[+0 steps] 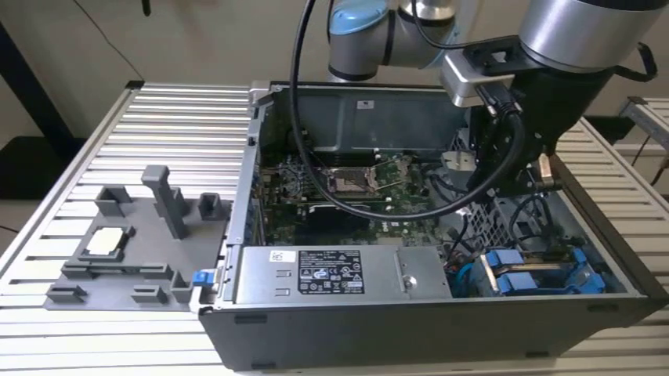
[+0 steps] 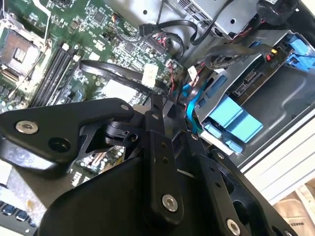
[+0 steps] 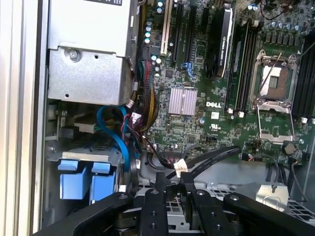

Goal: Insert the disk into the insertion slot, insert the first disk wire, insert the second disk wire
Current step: 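Insert the second disk wire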

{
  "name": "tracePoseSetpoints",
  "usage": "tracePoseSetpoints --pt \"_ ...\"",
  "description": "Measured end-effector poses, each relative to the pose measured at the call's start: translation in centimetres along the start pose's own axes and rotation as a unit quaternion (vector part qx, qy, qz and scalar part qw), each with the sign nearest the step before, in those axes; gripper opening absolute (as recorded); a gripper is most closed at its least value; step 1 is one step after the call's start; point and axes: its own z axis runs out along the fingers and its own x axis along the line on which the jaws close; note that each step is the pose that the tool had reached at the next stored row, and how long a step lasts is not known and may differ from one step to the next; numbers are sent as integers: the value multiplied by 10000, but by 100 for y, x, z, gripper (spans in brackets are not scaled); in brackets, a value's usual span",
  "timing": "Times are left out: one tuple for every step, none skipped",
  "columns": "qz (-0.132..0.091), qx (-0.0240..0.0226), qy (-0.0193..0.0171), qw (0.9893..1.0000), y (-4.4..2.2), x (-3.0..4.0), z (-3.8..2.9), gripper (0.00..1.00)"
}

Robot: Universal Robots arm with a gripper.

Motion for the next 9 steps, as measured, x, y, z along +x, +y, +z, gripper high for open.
tracePoseSetpoints --pt "0 0 0 10000 0 0 0 27" --pt "0 0 0 10000 0 0 0 27" --pt "0 0 0 10000 0 0 0 27" --pt "0 0 0 10000 0 0 0 27" --pt "0 0 0 10000 0 0 0 27" --pt "0 0 0 10000 0 0 1 27" --pt "0 0 0 10000 0 0 1 27" --pt "0 0 0 10000 0 0 1 27" --pt "0 0 0 10000 0 0 1 25"
